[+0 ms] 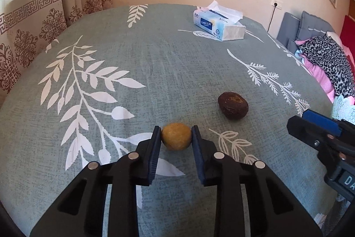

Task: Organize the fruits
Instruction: 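Grasp the kiwi with the left tool while the right tool grasps the dark avocado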

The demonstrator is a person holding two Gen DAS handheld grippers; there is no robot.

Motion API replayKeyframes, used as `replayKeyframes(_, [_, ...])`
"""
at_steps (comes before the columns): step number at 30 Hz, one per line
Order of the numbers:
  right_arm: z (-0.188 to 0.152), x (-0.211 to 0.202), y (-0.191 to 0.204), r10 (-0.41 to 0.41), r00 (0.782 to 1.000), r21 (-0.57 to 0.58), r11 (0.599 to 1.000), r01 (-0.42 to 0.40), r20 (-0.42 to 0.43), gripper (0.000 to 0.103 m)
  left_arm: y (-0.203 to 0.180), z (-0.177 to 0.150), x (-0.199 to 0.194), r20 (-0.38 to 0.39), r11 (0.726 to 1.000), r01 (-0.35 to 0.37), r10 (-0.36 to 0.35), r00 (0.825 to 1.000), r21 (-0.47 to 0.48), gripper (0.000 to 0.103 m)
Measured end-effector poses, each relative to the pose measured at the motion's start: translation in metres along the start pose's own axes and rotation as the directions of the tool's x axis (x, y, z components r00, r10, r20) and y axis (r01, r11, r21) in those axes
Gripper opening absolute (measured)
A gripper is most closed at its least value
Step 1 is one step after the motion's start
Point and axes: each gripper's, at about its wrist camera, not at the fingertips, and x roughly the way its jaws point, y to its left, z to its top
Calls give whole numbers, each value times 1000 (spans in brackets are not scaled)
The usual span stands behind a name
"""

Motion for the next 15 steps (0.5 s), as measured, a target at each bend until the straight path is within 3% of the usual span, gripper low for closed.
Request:
replayKeyframes(8, [15,37,16,66,996,10,998,-66,-64,46,14,-1,-12,50,997,-57,60,997,-58,28])
replayKeyframes(15, [29,67,27,59,995,-6,998,-60,-81,46,18,-4,-16,60,996,-61,65,996,-71,28])
